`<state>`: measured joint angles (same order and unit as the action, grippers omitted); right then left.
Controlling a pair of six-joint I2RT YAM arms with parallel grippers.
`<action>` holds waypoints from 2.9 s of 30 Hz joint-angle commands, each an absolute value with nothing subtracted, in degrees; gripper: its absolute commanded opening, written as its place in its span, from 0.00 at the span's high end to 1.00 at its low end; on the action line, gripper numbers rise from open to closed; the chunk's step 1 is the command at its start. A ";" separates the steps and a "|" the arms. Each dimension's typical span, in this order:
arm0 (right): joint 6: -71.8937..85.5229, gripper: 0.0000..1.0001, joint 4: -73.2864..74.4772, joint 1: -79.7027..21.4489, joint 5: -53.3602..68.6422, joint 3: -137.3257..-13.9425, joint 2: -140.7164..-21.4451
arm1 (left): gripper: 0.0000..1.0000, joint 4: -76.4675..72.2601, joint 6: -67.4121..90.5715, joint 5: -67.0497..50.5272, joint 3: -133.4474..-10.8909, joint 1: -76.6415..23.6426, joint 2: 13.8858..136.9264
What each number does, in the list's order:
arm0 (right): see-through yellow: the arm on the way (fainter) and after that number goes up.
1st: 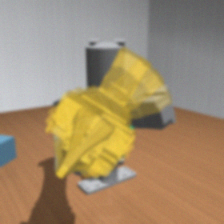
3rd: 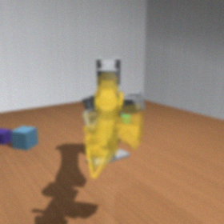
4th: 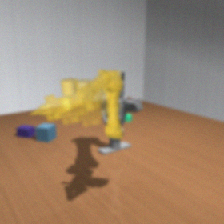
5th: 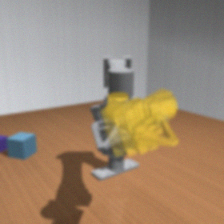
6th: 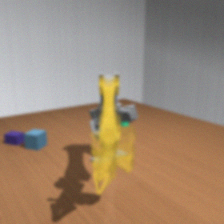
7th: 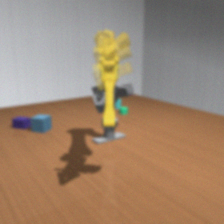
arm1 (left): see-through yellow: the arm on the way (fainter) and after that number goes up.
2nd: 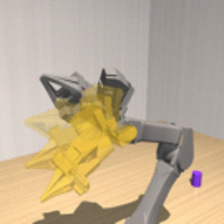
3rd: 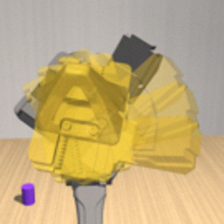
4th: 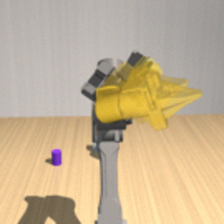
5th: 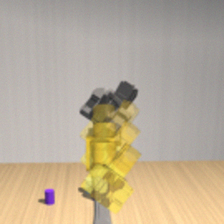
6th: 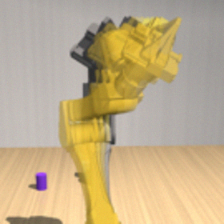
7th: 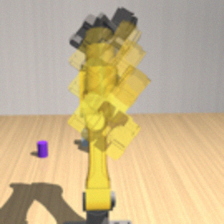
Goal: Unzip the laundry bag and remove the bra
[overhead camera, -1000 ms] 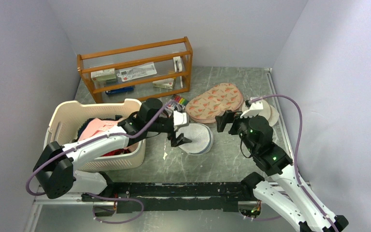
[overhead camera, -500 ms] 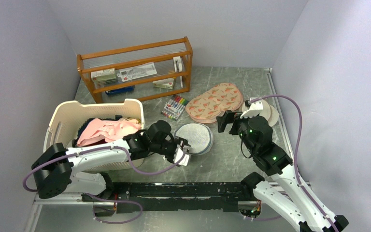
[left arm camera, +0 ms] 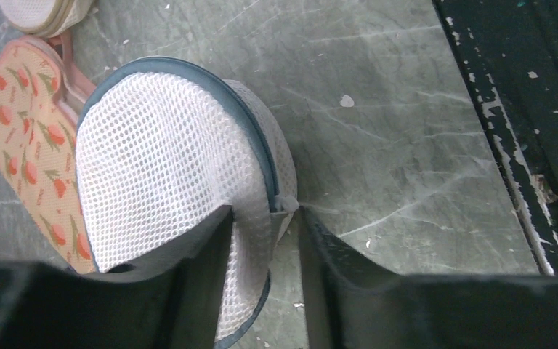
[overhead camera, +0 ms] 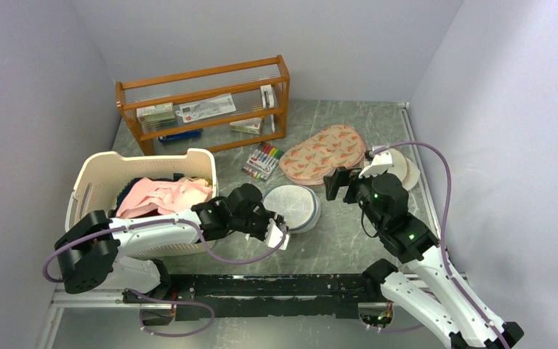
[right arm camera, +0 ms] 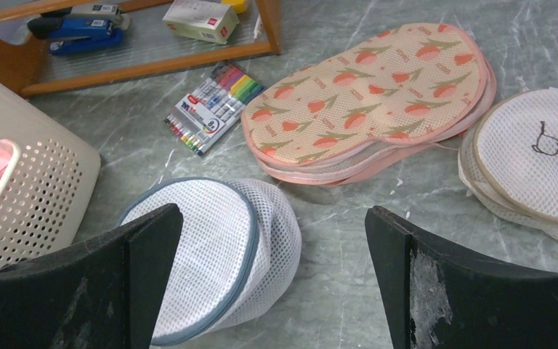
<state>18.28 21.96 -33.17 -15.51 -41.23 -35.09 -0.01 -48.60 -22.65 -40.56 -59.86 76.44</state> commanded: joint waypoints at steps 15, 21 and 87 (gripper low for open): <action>15.41 0.02 19.65 -33.22 -3.21 -41.74 -38.02 | 0.93 1.69 -23.76 -5.37 -59.03 -56.87 77.43; 15.52 0.03 16.80 -33.24 1.42 -42.30 -43.48 | 0.93 0.42 -24.58 3.13 -58.15 -52.77 72.55; 21.39 0.74 -12.71 -30.67 18.53 -26.00 -53.07 | 0.93 8.73 -15.38 -19.30 -66.36 -51.40 89.43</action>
<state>21.47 -8.84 -30.83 17.32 -25.43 -51.70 8.91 -15.81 -17.04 -64.23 -51.57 89.27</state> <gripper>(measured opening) 0.275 0.136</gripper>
